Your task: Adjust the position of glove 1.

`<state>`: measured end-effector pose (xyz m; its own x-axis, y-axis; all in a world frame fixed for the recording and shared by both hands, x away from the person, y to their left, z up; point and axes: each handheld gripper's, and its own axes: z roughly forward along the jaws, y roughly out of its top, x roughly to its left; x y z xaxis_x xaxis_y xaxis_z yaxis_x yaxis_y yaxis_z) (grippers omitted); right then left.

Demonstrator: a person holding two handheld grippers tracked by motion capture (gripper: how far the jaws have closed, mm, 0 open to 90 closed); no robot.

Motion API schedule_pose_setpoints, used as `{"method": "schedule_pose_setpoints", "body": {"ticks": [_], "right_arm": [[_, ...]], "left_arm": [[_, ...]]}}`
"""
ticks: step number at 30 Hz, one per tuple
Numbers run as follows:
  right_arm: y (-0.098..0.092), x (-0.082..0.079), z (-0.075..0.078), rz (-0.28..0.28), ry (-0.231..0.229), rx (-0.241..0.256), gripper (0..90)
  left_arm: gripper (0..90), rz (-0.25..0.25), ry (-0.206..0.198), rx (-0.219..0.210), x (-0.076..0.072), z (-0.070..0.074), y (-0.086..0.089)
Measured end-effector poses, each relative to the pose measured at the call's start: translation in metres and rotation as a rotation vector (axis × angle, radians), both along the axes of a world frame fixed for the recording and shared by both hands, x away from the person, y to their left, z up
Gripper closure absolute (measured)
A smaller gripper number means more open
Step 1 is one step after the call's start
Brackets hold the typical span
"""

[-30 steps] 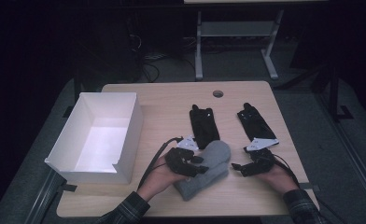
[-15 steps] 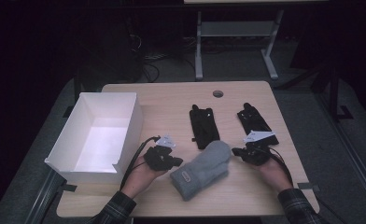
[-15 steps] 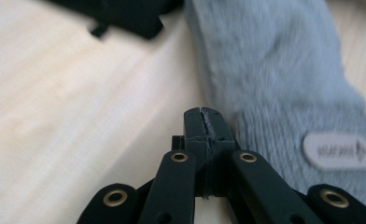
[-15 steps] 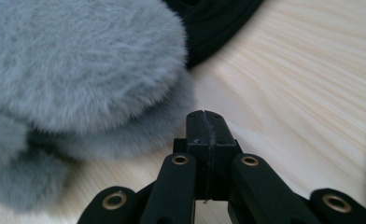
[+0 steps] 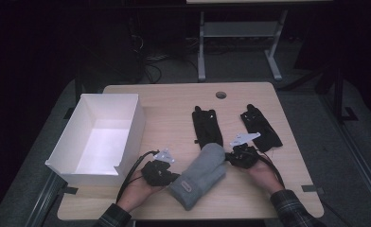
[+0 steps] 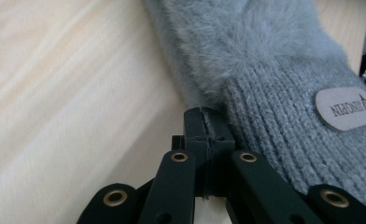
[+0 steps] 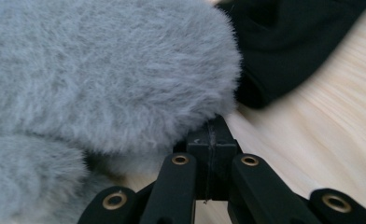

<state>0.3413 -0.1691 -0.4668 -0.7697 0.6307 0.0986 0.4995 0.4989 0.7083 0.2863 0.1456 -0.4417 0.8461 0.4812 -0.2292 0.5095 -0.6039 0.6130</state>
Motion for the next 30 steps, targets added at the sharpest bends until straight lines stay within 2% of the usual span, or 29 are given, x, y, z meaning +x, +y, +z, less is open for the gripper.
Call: {"method": "schedule_pose_setpoints", "body": {"ticks": [5, 9, 11, 12, 13, 14, 18, 19, 20, 21, 22, 24, 26, 30], "right_arm": [[0.018, 0.002, -0.001, 0.039, 0.000, -0.005, 90.0], [0.029, 0.004, -0.003, 0.064, -0.007, -0.008, 90.0], [0.031, 0.004, -0.003, 0.065, -0.012, -0.009, 90.0], [0.031, 0.004, -0.003, 0.064, -0.014, -0.011, 87.0], [0.028, 0.004, -0.002, 0.058, -0.015, -0.016, 80.7], [0.026, 0.003, -0.002, 0.051, -0.017, -0.015, 78.7], [0.010, 0.002, 0.000, 0.017, -0.013, 0.002, 63.0], [0.005, 0.001, 0.000, 0.006, -0.015, 0.002, 57.7], [-0.001, -0.001, 0.000, -0.017, -0.021, -0.008, 50.7], [-0.001, -0.001, 0.000, -0.017, -0.021, -0.008, 50.7], [-0.010, -0.003, -0.002, -0.045, -0.032, -0.024, 46.3], [-0.013, -0.004, -0.002, -0.047, -0.033, -0.028, 46.1], [-0.020, -0.006, -0.003, -0.066, -0.032, -0.024, 43.7], [-0.030, -0.010, -0.003, -0.077, -0.036, -0.023, 41.2]], "left_arm": [[89.1, 0.019, -0.011, -0.003, -0.006, 0.000, 0.012], [88.0, 0.043, -0.020, -0.009, -0.007, 0.002, 0.015], [85.1, 0.062, -0.032, -0.011, -0.005, 0.003, 0.016], [80.5, 0.078, -0.038, -0.010, -0.004, 0.003, 0.016], [75.0, 0.084, -0.045, -0.003, -0.002, 0.004, 0.016], [73.3, 0.094, -0.049, -0.003, 0.000, 0.005, 0.017], [61.9, 0.153, -0.059, -0.039, 0.008, 0.011, 0.021], [53.7, 0.159, -0.057, -0.044, 0.010, 0.012, 0.022], [50.1, 0.170, -0.050, -0.056, 0.011, 0.012, 0.022], [50.1, 0.169, -0.039, -0.084, 0.013, 0.013, 0.022], [43.6, 0.171, -0.037, -0.100, 0.013, 0.015, 0.021], [41.2, 0.181, -0.062, -0.112, 0.014, 0.018, 0.019], [37.6, 0.177, -0.071, -0.136, 0.016, 0.023, 0.017], [29.5, 0.141, -0.101, -0.157, 0.018, 0.033, 0.010]]}}
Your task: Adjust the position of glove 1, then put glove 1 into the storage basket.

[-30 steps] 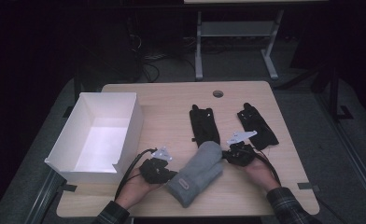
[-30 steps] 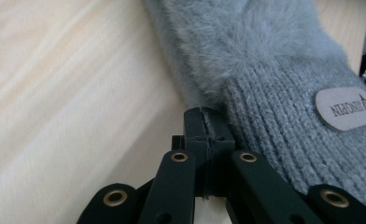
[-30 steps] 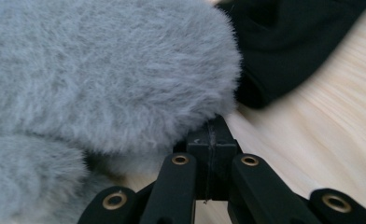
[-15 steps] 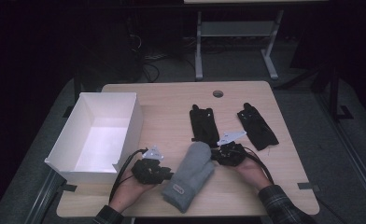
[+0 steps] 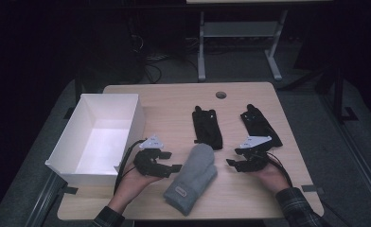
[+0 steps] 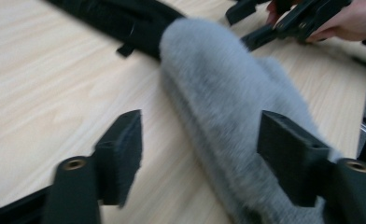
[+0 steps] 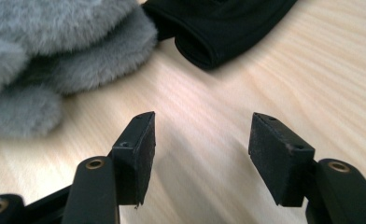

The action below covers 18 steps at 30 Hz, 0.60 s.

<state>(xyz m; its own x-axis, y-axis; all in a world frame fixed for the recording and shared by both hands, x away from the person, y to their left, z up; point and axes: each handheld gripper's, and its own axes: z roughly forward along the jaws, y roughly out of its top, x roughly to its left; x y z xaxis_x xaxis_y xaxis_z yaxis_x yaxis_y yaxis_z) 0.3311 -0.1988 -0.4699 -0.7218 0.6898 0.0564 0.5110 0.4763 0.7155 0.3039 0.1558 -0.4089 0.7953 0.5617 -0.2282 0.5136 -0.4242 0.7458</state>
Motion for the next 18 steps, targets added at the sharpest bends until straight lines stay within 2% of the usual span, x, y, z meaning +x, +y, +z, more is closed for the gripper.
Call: {"method": "schedule_pose_setpoints", "body": {"ticks": [4, 9, 13, 18], "right_arm": [[-0.006, -0.006, -0.005, 0.004, -0.001, -0.010, 37.6], [-0.008, -0.007, -0.007, 0.012, -0.016, -0.009, 32.4], [-0.008, -0.007, -0.010, 0.019, -0.034, 0.007, 27.8], [-0.009, -0.007, -0.011, 0.022, -0.039, 0.007, 27.6]], "left_arm": [[19.6, -0.061, -0.013, -0.002, 0.005, 0.004, -0.011], [13.9, -0.106, -0.002, 0.011, 0.014, 0.002, -0.031], [13.2, -0.130, 0.016, 0.034, 0.020, -0.005, -0.044], [12.8, -0.139, 0.020, 0.047, 0.025, -0.013, -0.055]]}}
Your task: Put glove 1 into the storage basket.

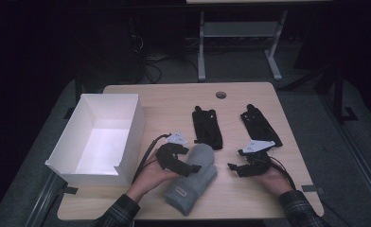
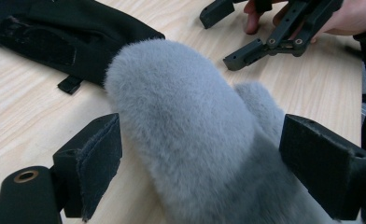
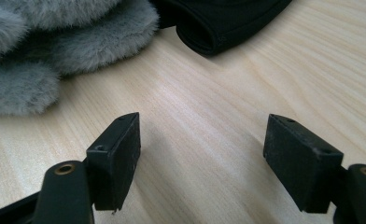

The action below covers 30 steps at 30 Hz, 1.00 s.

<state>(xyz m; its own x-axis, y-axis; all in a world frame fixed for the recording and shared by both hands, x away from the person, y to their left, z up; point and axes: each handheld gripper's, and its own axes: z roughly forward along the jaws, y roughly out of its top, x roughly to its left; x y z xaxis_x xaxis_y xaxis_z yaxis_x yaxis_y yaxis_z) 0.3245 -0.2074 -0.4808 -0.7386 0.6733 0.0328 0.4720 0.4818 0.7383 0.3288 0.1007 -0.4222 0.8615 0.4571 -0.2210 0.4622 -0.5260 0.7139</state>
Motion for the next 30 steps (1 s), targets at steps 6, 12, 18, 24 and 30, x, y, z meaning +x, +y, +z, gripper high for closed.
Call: {"method": "schedule_pose_setpoints", "body": {"ticks": [6, 12, 18, 24, 30], "right_arm": [[0.000, 0.000, 0.000, 0.002, -0.002, -0.001, 27.2], [0.001, 0.000, 0.000, -0.001, 0.003, 0.001, 26.9], [0.001, 0.000, 0.000, -0.003, 0.004, 0.002, 26.7], [0.001, 0.000, 0.000, -0.003, 0.004, 0.003, 26.7], [0.001, 0.000, 0.000, -0.004, 0.003, 0.003, 26.7]], "left_arm": [[12.7, 0.002, 0.011, 0.046, 0.004, -0.014, -0.012], [12.7, -0.012, 0.023, 0.093, 0.004, -0.026, -0.020], [12.7, -0.030, 0.036, 0.131, 0.004, -0.035, -0.024], [14.6, -0.029, 0.071, 0.131, 0.005, -0.038, -0.025], [38.0, -0.081, 0.093, 0.114, 0.005, -0.037, -0.024]]}}
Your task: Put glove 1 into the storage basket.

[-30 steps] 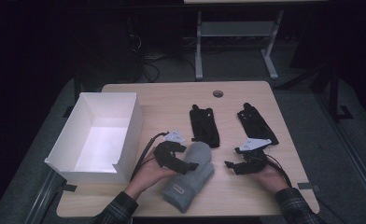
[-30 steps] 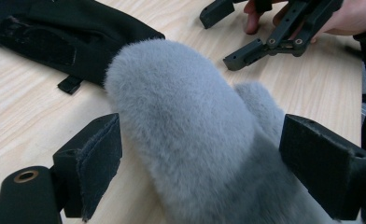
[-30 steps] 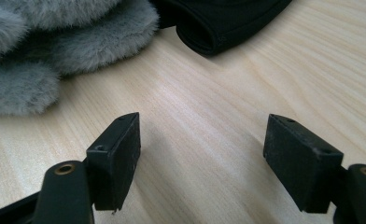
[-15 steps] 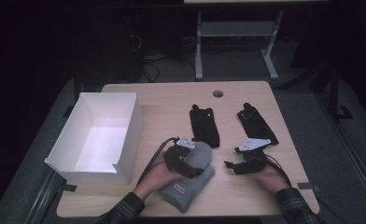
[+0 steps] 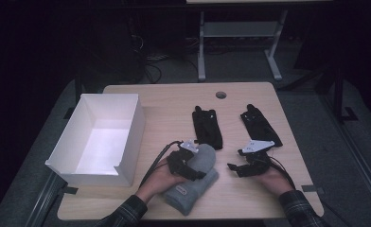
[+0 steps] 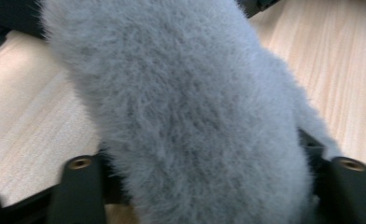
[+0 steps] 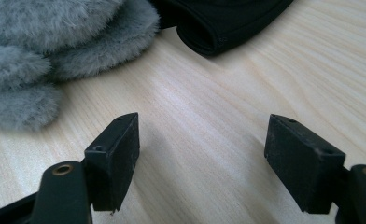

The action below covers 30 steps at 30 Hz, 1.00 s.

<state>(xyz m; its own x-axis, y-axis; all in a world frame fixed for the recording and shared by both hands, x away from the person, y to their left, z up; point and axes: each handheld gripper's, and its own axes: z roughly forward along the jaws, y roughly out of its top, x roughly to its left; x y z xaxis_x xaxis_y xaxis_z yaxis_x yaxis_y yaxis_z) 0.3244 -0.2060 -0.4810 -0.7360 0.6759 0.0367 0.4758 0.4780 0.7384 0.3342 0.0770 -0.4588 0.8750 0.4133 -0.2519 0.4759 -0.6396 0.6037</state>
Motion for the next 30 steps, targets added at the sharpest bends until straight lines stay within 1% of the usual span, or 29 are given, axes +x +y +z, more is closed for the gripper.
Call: {"method": "schedule_pose_setpoints", "body": {"ticks": [2, 3, 4, 7, 8, 9, 11, 13, 16, 18, 19, 21, 23, 24, 26, 29, 30], "right_arm": [[0.000, 0.000, 0.000, 0.000, 0.000, 0.000, 26.6], [0.000, 0.000, 0.000, 0.000, 0.000, 0.000, 26.7], [0.000, 0.000, 0.000, 0.000, 0.000, 0.000, 26.7], [0.000, 0.000, 0.000, 0.000, 0.001, 0.000, 26.6], [0.000, 0.000, 0.000, 0.000, 0.001, 0.000, 26.6], [0.000, 0.000, 0.000, -0.001, 0.000, 0.000, 26.6], [0.000, 0.000, 0.000, 0.003, -0.003, -0.001, 26.3], [0.000, 0.000, 0.000, 0.002, 0.001, 0.000, 25.7], [0.001, 0.000, 0.000, 0.002, 0.005, 0.003, 24.9], [0.001, 0.000, 0.000, 0.003, 0.007, 0.002, 24.6], [0.001, 0.000, 0.000, 0.003, 0.007, 0.003, 24.5], [0.001, 0.000, 0.000, 0.007, 0.004, 0.000, 24.1], [0.001, 0.000, 0.000, 0.006, 0.005, 0.000, 24.0], [0.001, 0.000, 0.000, 0.007, 0.004, 0.000, 24.0], [0.001, 0.000, 0.000, 0.007, 0.005, 0.000, 23.5], [0.001, 0.000, 0.000, 0.008, 0.005, -0.001, 23.4], [0.001, 0.000, 0.000, 0.008, 0.005, -0.002, 23.3]], "left_arm": [[45.2, -0.007, 0.014, -0.001, 0.000, 0.000, 0.000], [49.5, -0.005, 0.030, 0.000, 0.000, 0.001, -0.001], [54.3, -0.010, 0.038, 0.005, -0.001, 0.001, -0.001], [63.3, -0.017, 0.030, 0.019, -0.002, 0.004, -0.002], [64.9, -0.017, 0.023, 0.021, -0.003, 0.005, -0.003], [66.9, -0.011, 0.025, 0.021, -0.003, 0.006, -0.002], [68.4, -0.012, 0.019, 0.019, -0.003, 0.008, 0.000], [69.3, 0.004, 0.035, 0.004, -0.004, 0.012, 0.002], [69.6, 0.007, 0.027, 0.001, -0.004, 0.018, 0.005], [69.8, 0.010, 0.012, 0.002, -0.004, 0.024, 0.007], [69.8, 0.013, 0.010, -0.003, -0.004, 0.028, 0.008], [70.1, 0.020, -0.006, -0.017, -0.004, 0.035, 0.011], [70.4, 0.037, -0.025, -0.025, -0.003, 0.043, 0.014], [70.6, 0.050, -0.031, -0.042, -0.003, 0.047, 0.015], [70.7, 0.071, -0.047, -0.054, -0.001, 0.057, 0.019], [71.0, 0.082, -0.073, -0.061, 0.001, 0.069, 0.024], [71.1, 0.090, -0.082, -0.062, 0.002, 0.076, 0.026]]}}
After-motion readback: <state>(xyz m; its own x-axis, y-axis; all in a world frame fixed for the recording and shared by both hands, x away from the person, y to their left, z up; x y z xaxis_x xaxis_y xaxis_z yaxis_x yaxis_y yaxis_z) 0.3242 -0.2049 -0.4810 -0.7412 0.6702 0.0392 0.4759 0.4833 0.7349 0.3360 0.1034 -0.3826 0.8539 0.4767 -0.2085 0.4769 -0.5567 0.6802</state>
